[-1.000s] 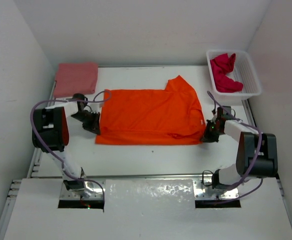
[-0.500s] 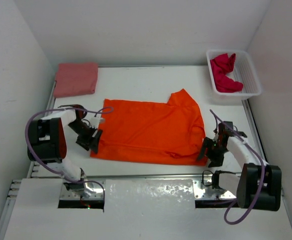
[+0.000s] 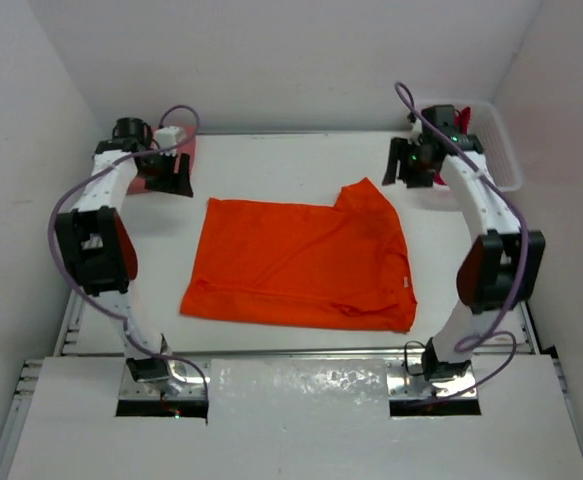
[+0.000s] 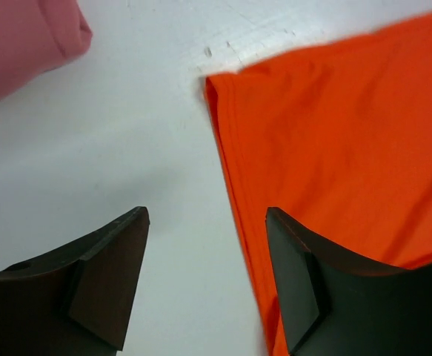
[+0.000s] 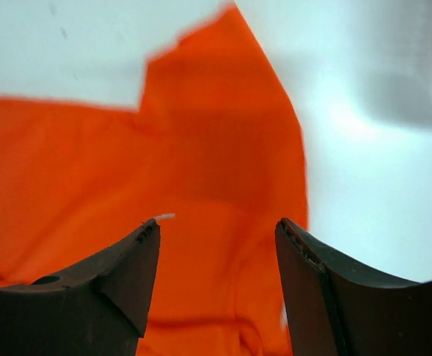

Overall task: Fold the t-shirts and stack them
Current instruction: Grap the side of the flattened tshirt furthest away from the robot with both arms

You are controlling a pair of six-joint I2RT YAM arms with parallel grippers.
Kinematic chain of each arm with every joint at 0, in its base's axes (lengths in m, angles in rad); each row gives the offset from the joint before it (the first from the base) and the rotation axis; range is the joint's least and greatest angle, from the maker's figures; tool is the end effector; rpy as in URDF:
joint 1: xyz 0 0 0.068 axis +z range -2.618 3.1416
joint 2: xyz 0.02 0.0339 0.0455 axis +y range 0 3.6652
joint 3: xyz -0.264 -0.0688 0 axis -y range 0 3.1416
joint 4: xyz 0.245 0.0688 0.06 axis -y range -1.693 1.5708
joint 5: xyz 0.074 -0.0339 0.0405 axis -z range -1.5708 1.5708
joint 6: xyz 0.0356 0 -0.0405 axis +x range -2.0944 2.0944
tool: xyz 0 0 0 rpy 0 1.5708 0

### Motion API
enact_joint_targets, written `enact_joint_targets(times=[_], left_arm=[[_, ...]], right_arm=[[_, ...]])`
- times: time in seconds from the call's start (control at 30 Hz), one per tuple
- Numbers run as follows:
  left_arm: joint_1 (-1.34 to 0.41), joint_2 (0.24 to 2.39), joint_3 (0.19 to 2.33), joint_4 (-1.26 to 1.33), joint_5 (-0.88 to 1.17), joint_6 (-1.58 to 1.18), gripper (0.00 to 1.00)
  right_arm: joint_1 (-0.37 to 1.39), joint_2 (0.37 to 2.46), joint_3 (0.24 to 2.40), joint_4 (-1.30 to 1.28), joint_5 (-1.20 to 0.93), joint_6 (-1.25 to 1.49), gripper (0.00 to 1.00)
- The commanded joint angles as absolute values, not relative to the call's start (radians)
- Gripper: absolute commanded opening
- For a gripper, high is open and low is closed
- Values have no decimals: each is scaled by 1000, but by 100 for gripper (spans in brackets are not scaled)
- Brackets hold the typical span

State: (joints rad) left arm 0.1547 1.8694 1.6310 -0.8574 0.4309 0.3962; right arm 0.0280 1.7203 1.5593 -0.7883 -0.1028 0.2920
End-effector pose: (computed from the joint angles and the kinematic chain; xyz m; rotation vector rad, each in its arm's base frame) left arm 0.3961 0.0467 0.2717 0.4410 2.5139 -0.3690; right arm 0.3742 0.0141 0.3056 0.2918 2.5155 0.2581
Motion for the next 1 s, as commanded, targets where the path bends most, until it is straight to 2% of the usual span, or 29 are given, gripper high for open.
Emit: enact_joint_targets(times=[0.0, 0.17, 0.27, 0.37, 0.5, 0.77, 0.87, 0.93, 0.97], left_arm=[[135, 1992, 1677, -715, 428, 198, 63], [94, 2040, 1698, -594, 430, 144, 68], [61, 2075, 1683, -542, 391, 132, 69], [58, 2152, 1678, -512, 393, 97, 69], [46, 2209, 1687, -518, 417, 75, 68], [23, 2207, 1634, -497, 391, 61, 60], [18, 2224, 1625, -508, 408, 67, 55], [15, 2224, 1615, -508, 442, 69, 50], [12, 2218, 1611, -508, 471, 72, 42]], right_arm=[[52, 1917, 1727, -738, -84, 325, 61], [55, 2281, 1960, -712, -35, 348, 63], [55, 2481, 2222, -758, 21, 325, 64], [60, 2557, 2225, -674, -56, 370, 64], [106, 2580, 2175, -629, -143, 387, 62], [143, 2445, 1950, -571, -72, 347, 55], [144, 2439, 1965, -600, -41, 318, 46], [144, 2436, 1970, -612, -37, 304, 33], [144, 2431, 1967, -614, -34, 302, 28]])
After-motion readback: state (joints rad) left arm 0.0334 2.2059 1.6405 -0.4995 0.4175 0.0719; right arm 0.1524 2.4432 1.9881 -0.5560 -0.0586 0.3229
